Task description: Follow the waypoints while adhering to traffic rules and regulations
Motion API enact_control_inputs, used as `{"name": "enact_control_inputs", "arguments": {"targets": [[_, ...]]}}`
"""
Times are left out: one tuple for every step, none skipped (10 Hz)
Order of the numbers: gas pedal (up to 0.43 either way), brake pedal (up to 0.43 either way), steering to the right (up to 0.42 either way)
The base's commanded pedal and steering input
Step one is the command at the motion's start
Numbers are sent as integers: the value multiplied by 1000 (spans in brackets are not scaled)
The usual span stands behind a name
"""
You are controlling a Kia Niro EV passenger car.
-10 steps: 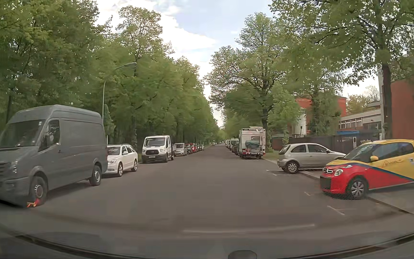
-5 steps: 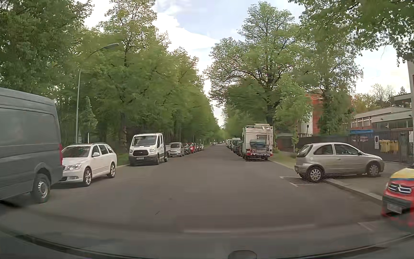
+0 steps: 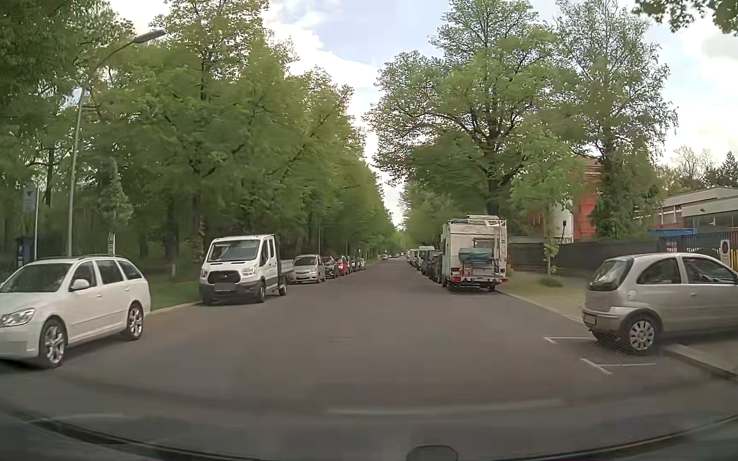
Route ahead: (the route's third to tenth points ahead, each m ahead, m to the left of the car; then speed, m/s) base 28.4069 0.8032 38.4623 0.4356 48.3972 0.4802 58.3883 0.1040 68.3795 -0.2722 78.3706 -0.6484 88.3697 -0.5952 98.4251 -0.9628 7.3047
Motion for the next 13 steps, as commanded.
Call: {"name": "enact_control_inputs", "arguments": {"targets": [[350, 18, 0], [358, 18, 3], [358, 18, 4], [358, 18, 4], [358, 18, 3], [358, 18, 3], [358, 18, 3], [358, 18, 3], [358, 18, 3], [358, 18, 3], [358, 18, 4], [358, 18, 6], [358, 18, 6]]}}
